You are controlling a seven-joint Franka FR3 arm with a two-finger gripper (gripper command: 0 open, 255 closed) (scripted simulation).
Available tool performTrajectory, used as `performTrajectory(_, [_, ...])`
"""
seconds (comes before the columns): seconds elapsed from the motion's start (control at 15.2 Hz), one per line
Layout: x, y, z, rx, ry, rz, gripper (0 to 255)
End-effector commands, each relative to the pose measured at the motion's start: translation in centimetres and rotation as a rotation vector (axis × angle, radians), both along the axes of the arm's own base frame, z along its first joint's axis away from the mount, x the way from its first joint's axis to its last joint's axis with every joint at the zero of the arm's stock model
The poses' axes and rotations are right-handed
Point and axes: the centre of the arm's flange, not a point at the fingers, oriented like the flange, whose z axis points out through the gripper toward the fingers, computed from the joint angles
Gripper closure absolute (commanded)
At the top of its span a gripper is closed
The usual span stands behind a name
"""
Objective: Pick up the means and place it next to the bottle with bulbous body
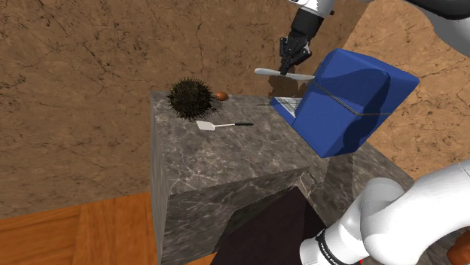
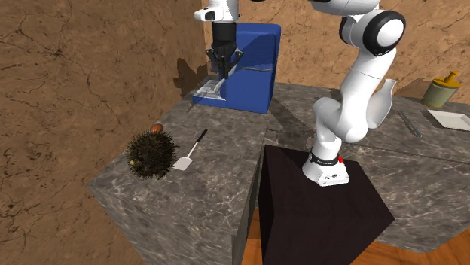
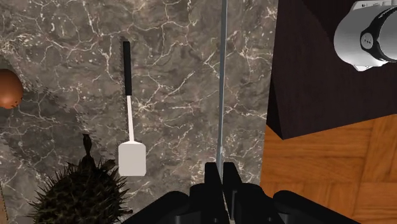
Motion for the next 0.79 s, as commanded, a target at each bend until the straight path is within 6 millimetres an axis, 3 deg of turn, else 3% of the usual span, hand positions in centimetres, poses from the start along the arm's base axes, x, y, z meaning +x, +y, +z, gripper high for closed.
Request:
performTrajectory(0.0, [-1.2,-0.6,0.3,0.0,0.0,0.0,255])
performTrajectory(0.73, [-14.6,-6.3,0.3,0.0,0.0,0.0,255])
